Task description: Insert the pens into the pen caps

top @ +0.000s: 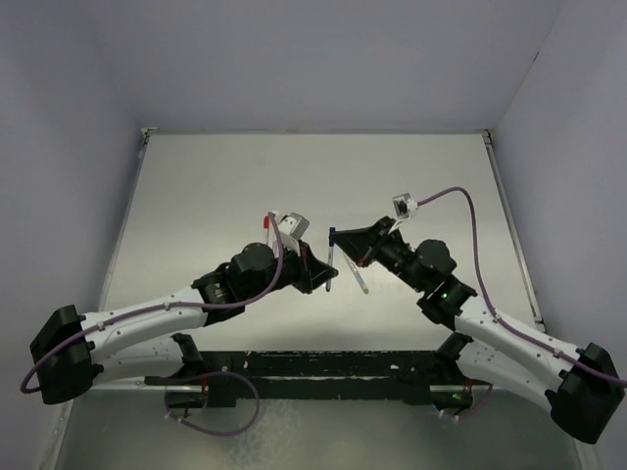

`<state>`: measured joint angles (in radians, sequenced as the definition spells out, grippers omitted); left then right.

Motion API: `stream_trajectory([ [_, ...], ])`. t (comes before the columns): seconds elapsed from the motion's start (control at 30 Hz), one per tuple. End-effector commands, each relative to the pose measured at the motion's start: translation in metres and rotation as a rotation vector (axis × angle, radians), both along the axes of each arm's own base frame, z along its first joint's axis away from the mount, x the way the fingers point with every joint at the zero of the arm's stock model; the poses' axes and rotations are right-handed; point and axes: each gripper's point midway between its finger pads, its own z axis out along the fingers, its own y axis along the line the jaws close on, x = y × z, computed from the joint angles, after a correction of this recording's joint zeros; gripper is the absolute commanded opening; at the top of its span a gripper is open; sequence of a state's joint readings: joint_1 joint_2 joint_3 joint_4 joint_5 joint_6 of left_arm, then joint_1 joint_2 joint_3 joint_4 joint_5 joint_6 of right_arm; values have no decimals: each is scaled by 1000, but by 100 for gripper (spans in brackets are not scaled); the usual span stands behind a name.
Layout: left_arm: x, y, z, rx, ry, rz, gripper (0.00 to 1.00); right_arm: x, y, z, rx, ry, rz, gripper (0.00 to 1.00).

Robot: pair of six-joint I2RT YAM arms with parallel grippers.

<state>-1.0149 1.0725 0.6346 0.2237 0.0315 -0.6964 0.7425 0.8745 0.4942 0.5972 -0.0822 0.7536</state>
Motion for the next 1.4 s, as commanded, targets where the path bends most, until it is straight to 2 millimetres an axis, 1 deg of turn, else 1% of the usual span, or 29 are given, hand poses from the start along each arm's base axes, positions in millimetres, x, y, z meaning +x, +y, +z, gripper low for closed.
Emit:
stream_trajectory([
  [0.0, 7, 2, 34, -97, -70, 37, 0, -7, 5, -9, -10, 18, 32, 0],
  [0.2, 11, 4, 40, -105, -89, 56, 0, -15, 13, -23, -59, 44, 72, 0],
  [0.37, 20, 11, 52, -111, -122, 117, 0, -22, 20, -49, -170, 98, 95, 0],
  [0.43, 26, 16, 59, -109, -144, 151, 0, -23, 19, -64, -220, 134, 85, 0],
  [0.5, 34, 21, 67, -111, -163, 180, 0, -26, 18, -77, -259, 167, 80, 0],
  [0.6, 52, 30, 77, -133, -170, 206, 0, -32, 17, -93, -307, 212, 80, 0],
  [0.7, 65, 36, 82, -170, -159, 205, 0, -38, 18, -107, -346, 249, 90, 0],
  [0.77, 69, 36, 85, -176, -163, 204, 0, -40, 20, -117, -380, 271, 93, 0],
  [0.87, 70, 31, 94, -182, -182, 180, 0, -43, 23, -129, -418, 294, 97, 0],
  [1.03, 70, 25, 89, -171, -171, 155, 0, -41, 31, -139, -444, 315, 98, 0],
  [1.2, 72, 33, 79, -142, -169, 189, 0, -38, 37, -144, -468, 325, 97, 0],
  [1.27, 75, 34, 74, -121, -165, 196, 0, -35, 38, -142, -470, 321, 88, 0],
  [1.37, 80, 33, 56, -61, -138, 200, 0, -26, 34, -131, -481, 292, 39, 0],
])
